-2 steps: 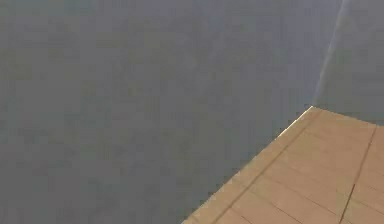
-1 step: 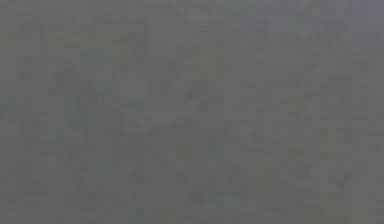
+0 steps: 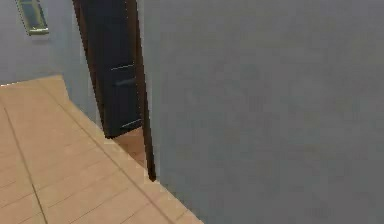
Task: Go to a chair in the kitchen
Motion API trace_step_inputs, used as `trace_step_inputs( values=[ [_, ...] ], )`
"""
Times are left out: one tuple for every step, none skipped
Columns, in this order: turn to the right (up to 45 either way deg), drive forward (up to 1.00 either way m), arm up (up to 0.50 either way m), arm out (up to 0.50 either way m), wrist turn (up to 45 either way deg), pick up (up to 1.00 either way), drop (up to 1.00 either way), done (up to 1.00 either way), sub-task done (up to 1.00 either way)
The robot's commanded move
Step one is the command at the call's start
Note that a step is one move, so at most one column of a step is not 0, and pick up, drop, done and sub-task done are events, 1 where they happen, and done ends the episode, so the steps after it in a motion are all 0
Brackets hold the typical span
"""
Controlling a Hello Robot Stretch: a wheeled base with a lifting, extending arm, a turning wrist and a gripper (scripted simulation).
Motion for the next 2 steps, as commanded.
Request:
trace_step_inputs(
  values=[
    [-42.0, 0.00, 0.00, 0.00, 0.0, 0.00, 0.00, 0.00, 0.00],
    [0.0, 1.00, 0.00, 0.00, 0.0, 0.00, 0.00, 0.00, 0.00]
  ],
)
